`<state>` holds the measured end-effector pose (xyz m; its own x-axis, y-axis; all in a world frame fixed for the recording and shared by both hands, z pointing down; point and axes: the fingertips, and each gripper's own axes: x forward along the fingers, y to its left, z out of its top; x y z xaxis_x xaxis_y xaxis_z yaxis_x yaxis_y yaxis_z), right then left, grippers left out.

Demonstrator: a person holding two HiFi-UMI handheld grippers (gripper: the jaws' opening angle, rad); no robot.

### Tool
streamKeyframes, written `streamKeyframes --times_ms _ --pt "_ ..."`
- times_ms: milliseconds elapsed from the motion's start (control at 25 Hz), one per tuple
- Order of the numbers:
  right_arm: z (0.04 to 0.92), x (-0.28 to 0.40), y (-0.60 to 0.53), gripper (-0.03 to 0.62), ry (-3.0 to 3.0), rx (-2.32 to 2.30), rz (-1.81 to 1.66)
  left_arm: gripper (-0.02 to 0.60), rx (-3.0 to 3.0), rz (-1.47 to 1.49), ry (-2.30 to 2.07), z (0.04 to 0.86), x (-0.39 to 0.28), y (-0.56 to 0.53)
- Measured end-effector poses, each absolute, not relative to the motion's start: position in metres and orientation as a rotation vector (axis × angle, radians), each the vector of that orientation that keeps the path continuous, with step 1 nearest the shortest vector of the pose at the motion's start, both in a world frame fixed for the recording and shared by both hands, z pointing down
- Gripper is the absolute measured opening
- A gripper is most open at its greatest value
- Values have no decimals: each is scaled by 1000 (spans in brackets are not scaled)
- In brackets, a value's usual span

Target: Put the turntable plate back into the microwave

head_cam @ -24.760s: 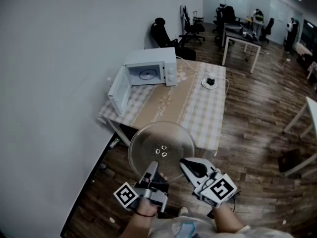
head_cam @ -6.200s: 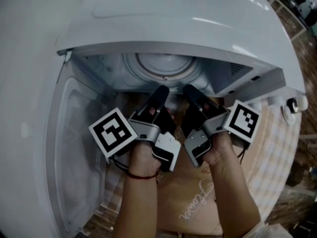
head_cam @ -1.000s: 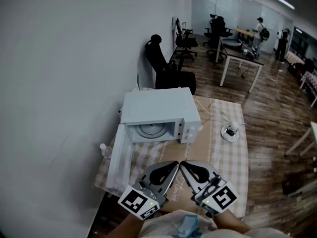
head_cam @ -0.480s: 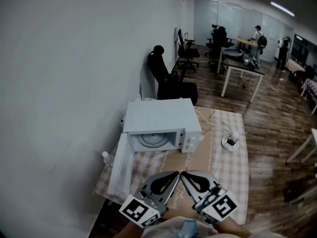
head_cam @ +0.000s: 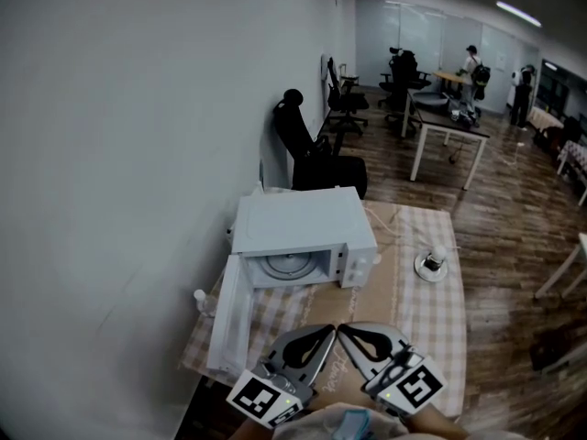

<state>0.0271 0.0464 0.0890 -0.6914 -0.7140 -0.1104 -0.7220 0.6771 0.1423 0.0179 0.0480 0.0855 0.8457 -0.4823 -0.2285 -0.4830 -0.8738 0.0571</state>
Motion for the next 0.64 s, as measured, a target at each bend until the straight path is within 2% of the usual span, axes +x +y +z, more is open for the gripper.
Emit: streamKeyframes --times_ms 640 --pt "87 25 42 31 2850 -1224 296 0 -3040 377 785 85 17 44"
